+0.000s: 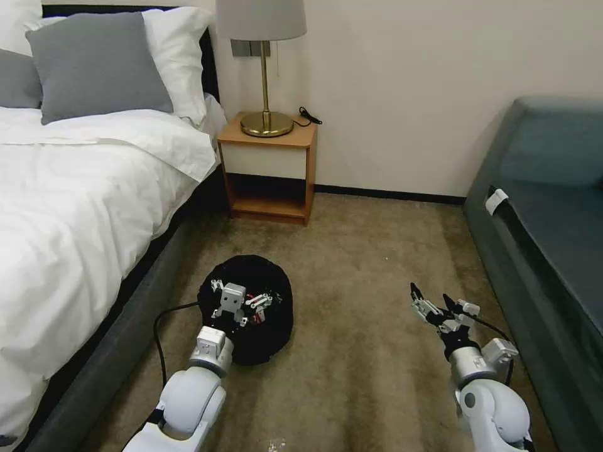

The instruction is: Pick up the trash bin, then pick up the garbage on the floor and place it into the trash bin.

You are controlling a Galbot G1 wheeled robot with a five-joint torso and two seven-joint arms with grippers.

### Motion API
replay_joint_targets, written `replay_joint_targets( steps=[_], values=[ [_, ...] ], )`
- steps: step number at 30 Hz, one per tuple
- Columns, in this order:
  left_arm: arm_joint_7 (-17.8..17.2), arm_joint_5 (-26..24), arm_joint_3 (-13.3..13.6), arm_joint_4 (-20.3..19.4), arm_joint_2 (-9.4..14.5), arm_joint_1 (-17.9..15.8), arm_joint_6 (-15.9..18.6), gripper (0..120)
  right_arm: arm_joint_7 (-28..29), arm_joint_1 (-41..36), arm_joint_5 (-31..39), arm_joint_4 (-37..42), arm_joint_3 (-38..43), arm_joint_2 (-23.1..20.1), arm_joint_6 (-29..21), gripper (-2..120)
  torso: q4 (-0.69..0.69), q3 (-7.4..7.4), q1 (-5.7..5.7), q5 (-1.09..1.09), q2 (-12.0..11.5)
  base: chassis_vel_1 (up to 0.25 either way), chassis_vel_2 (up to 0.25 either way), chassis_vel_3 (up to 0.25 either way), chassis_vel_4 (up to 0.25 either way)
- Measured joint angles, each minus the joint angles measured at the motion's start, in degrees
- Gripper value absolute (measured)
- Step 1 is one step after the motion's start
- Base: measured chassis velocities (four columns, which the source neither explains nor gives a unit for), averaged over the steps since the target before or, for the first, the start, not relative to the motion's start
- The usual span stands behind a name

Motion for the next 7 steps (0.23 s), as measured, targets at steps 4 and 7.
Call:
replay_joint_targets(
  steps=[4,7],
  values=[
    [0.0,-0.1,0.0,0.0,0.0,0.0,0.0,100,0.0,0.0,0.0,0.0,0.0,0.0,0.0,100,0.00,0.00,0.00,0.00,0.0,0.000,0.000,0.000,0.000],
    [-0.1,-0.1,0.0,0.0,0.0,0.0,0.0,100,0.0,0.0,-0.1,0.0,0.0,0.0,0.0,100,0.00,0.00,0.00,0.00,0.0,0.000,0.000,0.000,0.000]
  ],
)
